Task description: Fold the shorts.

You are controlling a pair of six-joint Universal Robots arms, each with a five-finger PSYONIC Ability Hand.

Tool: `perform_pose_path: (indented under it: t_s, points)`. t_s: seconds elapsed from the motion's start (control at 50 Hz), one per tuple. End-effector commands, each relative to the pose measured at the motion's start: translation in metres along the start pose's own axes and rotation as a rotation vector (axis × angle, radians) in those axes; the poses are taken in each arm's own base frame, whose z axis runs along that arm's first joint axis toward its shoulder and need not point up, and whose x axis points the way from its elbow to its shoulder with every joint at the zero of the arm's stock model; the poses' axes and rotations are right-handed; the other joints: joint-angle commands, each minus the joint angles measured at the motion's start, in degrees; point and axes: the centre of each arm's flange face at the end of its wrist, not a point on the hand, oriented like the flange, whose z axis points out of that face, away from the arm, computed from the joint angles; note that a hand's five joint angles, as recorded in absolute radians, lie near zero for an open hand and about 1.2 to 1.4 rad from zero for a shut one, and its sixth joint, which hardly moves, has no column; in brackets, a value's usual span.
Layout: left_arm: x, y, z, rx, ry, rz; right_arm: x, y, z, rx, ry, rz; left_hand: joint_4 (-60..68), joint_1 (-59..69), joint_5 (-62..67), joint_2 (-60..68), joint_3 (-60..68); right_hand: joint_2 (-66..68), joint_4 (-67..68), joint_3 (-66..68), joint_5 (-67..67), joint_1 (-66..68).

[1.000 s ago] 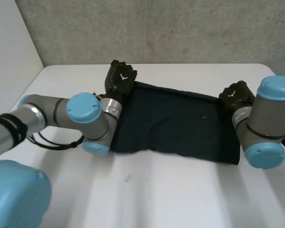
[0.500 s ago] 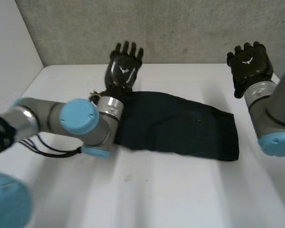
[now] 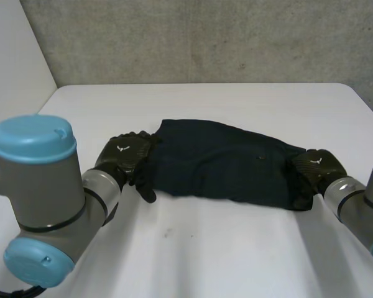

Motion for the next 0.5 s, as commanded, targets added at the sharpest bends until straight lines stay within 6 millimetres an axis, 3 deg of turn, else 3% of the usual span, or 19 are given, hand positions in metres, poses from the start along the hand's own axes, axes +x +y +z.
perform_pose_path:
  t_s: [0.02, 0.1, 0.2, 0.26, 0.32, 0.34, 0.42, 0.44, 0.48, 0.5]
  points:
    - [0.001, 0.011, 0.001, 0.035, -0.003, 0.002, 0.009, 0.013, 0.018, -0.018, 0.045, 0.002, 0.7, 1.3, -0.1, 0.9, 0.3, 50.0, 51.1, 49.9, 51.3, 54.1]
    - [0.000, 0.005, -0.003, 0.053, -0.005, -0.001, 0.024, 0.003, 0.011, 0.004, 0.084, -0.036, 0.6, 1.2, -0.2, 0.7, 0.2, 50.0, 51.1, 49.9, 51.3, 54.1]
    - [-0.006, -0.001, -0.007, 0.072, -0.020, -0.007, 0.051, -0.019, -0.010, -0.032, 0.138, -0.342, 0.6, 1.2, -0.2, 0.7, 0.2, 50.0, 51.1, 49.9, 51.3, 54.1]
    - [-0.012, -0.004, -0.009, 0.078, -0.038, -0.013, 0.058, -0.024, -0.012, -0.064, 0.140, -0.517, 0.6, 1.2, -0.2, 0.7, 0.2, 50.0, 51.1, 49.9, 51.3, 54.1]
    - [-0.019, -0.005, -0.010, 0.080, -0.055, -0.020, 0.062, -0.043, -0.010, -0.041, 0.161, -0.724, 0.4, 1.0, -0.4, 0.6, 0.0, 50.0, 51.1, 49.9, 51.3, 54.1]
    - [-0.020, -0.005, -0.010, 0.080, -0.060, -0.023, 0.057, -0.049, -0.009, -0.021, 0.155, -0.759, 0.2, 0.8, -0.6, 0.4, -0.2, 50.0, 51.1, 49.9, 51.3, 54.1]
    - [-0.022, -0.007, -0.011, 0.089, -0.064, -0.025, 0.004, -0.093, -0.015, 0.180, 0.091, -0.891, 0.2, 0.8, -0.6, 0.4, -0.2, 50.0, 51.1, 49.9, 51.3, 54.1]
    - [-0.022, -0.009, -0.011, 0.095, -0.064, -0.026, -0.018, -0.105, -0.015, 0.257, 0.048, -0.911, 0.2, 0.8, -0.6, 0.4, -0.2, 50.0, 51.1, 49.9, 51.3, 54.1]
    - [-0.022, -0.012, -0.011, 0.110, -0.065, -0.026, -0.042, -0.112, -0.015, 0.324, -0.019, -0.931, 0.4, 1.0, -0.4, 0.6, 0.0, 50.0, 51.1, 49.9, 51.3, 54.1]
    - [-0.022, -0.015, -0.011, 0.118, -0.067, -0.027, -0.065, -0.116, -0.015, 0.391, -0.091, -0.952, 0.2, 0.8, -0.6, 0.4, -0.2, 50.0, 51.1, 49.9, 51.3, 54.1]
